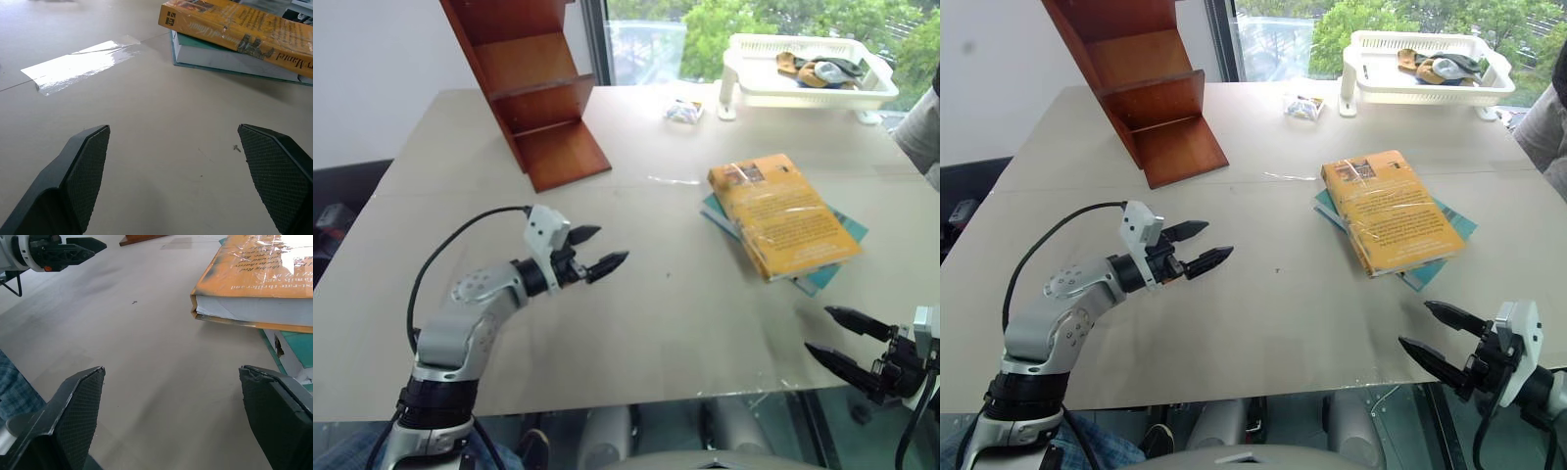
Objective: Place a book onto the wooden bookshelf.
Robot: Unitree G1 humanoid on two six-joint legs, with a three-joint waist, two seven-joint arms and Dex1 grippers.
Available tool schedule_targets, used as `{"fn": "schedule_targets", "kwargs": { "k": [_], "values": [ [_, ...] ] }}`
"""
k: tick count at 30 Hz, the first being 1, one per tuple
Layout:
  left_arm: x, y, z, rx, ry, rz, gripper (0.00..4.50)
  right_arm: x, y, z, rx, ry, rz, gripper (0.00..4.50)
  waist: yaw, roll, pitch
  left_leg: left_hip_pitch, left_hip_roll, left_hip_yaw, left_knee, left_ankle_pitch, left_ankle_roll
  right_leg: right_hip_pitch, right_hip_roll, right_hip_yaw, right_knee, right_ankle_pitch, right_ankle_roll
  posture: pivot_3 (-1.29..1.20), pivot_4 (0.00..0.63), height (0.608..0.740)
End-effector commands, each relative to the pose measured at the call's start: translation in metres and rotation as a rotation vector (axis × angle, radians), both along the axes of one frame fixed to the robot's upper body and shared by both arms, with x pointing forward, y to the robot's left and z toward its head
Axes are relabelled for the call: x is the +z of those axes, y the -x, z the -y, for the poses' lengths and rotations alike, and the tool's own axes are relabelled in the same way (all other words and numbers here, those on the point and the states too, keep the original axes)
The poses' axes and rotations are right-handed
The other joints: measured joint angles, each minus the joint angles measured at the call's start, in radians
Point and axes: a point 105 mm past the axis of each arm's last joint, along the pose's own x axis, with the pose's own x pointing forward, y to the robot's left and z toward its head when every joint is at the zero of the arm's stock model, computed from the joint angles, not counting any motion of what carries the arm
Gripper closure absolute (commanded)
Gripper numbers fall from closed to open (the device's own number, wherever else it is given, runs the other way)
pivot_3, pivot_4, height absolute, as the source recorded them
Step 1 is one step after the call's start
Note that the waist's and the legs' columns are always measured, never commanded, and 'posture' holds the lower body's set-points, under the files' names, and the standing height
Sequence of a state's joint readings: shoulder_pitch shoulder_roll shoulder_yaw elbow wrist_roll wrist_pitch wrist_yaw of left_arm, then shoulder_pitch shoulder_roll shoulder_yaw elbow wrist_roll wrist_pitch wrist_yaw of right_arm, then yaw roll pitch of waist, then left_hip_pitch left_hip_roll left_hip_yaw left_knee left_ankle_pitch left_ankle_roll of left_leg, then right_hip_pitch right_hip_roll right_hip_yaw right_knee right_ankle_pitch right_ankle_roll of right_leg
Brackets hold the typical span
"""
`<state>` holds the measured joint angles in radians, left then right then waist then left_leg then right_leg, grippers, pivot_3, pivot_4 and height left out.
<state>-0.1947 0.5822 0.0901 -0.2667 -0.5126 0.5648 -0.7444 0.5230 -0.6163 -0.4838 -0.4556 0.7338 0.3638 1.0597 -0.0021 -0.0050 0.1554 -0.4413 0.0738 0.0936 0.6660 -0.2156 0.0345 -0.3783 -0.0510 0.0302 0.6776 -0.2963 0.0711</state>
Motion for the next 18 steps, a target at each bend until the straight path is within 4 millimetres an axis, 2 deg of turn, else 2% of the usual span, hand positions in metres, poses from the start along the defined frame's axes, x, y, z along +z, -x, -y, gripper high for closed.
{"fn": "schedule_targets", "kwargs": {
  "k": [1,18],
  "values": [
    [0.0175,0.0026,0.0081,-0.045,0.009,0.066,0.06,0.0094,-0.0014,-0.0007,0.0,0.004,0.049,0.0,0.0,0.0,0.0,0.0,0.0,0.0,0.0,0.0,0.0,0.0,0.0,0.0,0.0,0.0,0.0,0.0,0.15,0.74],
    [0.0174,0.001,0.0079,-0.079,-0.008,0.079,0.06,0.0031,-0.0077,0.0077,-0.035,0.03,0.04,0.0,0.0,0.0,0.0,0.0,0.0,0.0,0.0,0.0,0.0,0.0,0.0,0.0,0.0,0.0,0.0,0.0,0.15,0.74]
  ]
}}
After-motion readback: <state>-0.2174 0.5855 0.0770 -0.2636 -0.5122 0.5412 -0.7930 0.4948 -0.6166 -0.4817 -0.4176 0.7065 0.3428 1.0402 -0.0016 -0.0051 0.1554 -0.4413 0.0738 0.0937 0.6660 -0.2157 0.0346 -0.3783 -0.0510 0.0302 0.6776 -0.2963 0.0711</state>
